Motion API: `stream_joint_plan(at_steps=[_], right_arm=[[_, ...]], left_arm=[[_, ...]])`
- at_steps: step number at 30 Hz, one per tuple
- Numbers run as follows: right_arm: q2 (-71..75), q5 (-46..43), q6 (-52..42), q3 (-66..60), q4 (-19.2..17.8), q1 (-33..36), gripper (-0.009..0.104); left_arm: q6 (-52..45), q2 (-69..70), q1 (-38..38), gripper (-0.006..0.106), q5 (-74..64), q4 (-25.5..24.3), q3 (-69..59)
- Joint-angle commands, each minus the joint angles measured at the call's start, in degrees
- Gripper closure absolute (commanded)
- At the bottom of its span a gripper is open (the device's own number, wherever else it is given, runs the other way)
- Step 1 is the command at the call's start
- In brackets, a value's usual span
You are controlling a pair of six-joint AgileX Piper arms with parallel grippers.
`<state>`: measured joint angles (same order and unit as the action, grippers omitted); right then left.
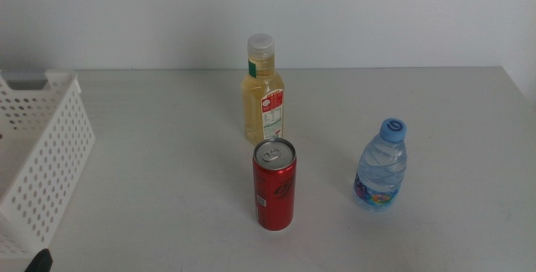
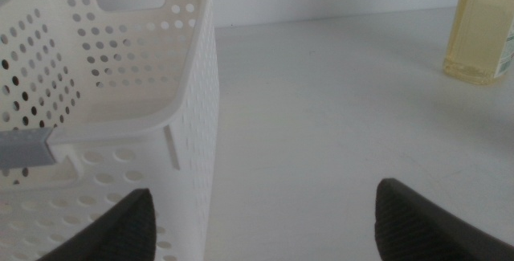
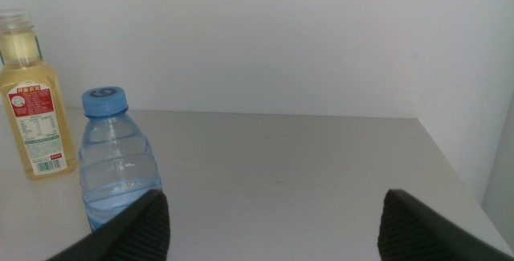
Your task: Use arms to grab the bottles and put them into the dustbin to the left of the table.
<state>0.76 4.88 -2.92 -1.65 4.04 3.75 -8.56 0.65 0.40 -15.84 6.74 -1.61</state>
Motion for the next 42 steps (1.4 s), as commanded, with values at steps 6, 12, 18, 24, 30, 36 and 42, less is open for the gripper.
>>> stream_joint_plan(at_steps=[6, 12, 18, 24, 30, 36, 42], right_arm=[[1.22, -4.34, -0.51, 0.53, -0.27, -0.32, 0.029], [1.22, -4.34, -0.51, 0.53, -0.27, -0.32, 0.029], [1.22, -4.34, -0.51, 0.53, -0.27, -0.32, 0.029], [1.22, -4.34, -0.51, 0.53, -0.27, -0.32, 0.029], [1.22, -4.34, -0.51, 0.53, -0.27, -0.32, 0.029], [1.22, -4.34, -0.51, 0.53, -0.27, -0.32, 0.029], [1.22, -4.34, -0.51, 0.53, -0.27, -0.32, 0.029]], left_arm=[[0.79, 1.51, -1.95, 0.007, 4.55, 0.53, -0.1], [0.85, -3.95, -2.88, 0.007, 9.61, 3.22, -0.1], [0.85, -20.19, -12.67, 0.007, 29.4, 3.93, -0.1], [0.85, -40.84, -27.18, 0.007, 54.18, 3.88, -0.1], [1.18, -57.75, -37.13, 0.007, 73.08, 4.91, -0.16], [4.92, -71.84, -41.05, 0.007, 84.76, 4.63, -0.16], [11.33, -84.54, -41.05, 0.007, 91.17, 2.23, -0.2]])
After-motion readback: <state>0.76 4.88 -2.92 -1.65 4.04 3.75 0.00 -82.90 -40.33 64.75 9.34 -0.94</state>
